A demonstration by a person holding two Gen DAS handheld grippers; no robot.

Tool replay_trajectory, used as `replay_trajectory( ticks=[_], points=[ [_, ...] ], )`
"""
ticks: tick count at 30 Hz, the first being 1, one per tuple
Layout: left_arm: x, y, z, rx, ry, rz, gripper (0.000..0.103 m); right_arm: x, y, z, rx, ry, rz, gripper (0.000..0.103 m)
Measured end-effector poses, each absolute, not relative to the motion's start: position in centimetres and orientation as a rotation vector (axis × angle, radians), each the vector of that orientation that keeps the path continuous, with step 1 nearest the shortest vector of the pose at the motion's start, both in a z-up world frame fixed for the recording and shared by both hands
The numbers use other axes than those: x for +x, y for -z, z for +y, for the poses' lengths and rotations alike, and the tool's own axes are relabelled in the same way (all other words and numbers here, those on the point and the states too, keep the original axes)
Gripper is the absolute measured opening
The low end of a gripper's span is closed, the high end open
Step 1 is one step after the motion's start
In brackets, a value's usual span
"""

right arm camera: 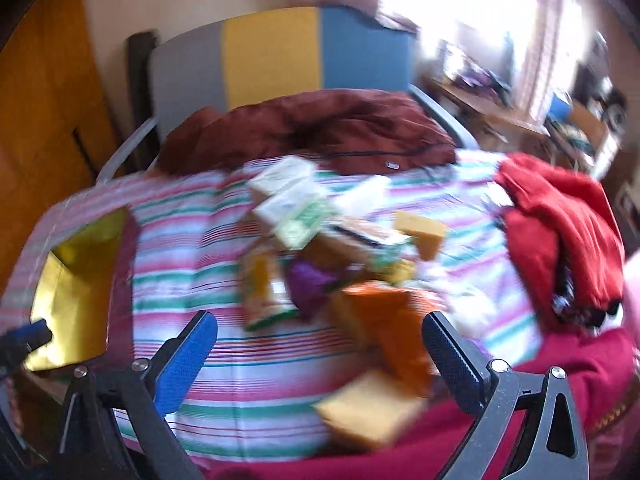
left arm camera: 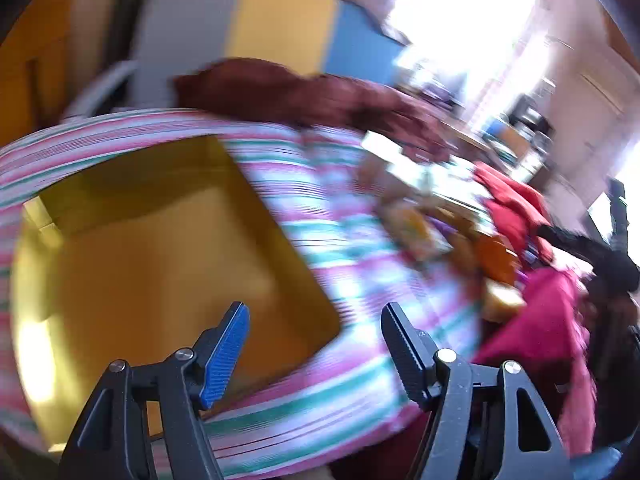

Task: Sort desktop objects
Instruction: 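Grasp the yellow sponge with the left tool while the right tool grasps the orange-white snack bag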

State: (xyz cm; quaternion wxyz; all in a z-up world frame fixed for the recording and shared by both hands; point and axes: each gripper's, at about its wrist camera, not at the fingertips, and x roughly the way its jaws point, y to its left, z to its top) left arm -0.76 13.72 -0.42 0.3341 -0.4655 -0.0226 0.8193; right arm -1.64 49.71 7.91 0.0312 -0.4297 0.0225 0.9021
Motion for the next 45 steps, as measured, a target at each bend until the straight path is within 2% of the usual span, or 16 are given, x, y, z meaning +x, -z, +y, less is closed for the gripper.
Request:
replay_trajectory(
  ticks=[6,12,21,27,29,31,35,43,45],
  points=[
    [0.0,0.1,22.4,-1.170,-1.858,-0.005,0.070,-0.2,-8.6,56.3,-1.269,-2.695,0.271,0.103],
    [1.8,0.8,31.6,-1.171,-1.650,0.082,0.070,0.4,-7.9,57.9,-1.266,-2.700,0.313,0.103],
    [4.3,4.0,40.6,-1.245,-1.437,0.169,0.082,-0.3,-7.4,59.2,-1.295,-2.741,0.375,0.103],
    [5.4,5.7,43.7,-1.255,-1.384,0.228,0.080,-1.9,-7.2,59.2,-1.386,-2.767,0.295,0.103],
    [5.1,6.6,43.9,-1.275,-1.369,0.207,0.074,-2.6,-7.1,59.0,-1.423,-2.769,0.266,0.102],
    [4.8,7.3,43.2,-1.277,-1.384,0.191,0.055,-3.5,-6.7,58.8,-1.489,-2.774,0.222,0.102],
    [3.7,8.0,41.8,-1.278,-1.378,0.142,0.054,-5.6,-5.2,57.6,-1.653,-2.750,0.097,0.097],
    [3.1,7.7,37.5,-1.252,-1.418,0.109,0.053,-9.8,-0.2,55.2,-2.001,-2.574,-0.129,0.096],
    [2.7,7.5,36.0,-1.252,-1.441,0.096,0.053,-10.4,1.1,54.8,-2.060,-2.512,-0.170,0.093]
  ],
)
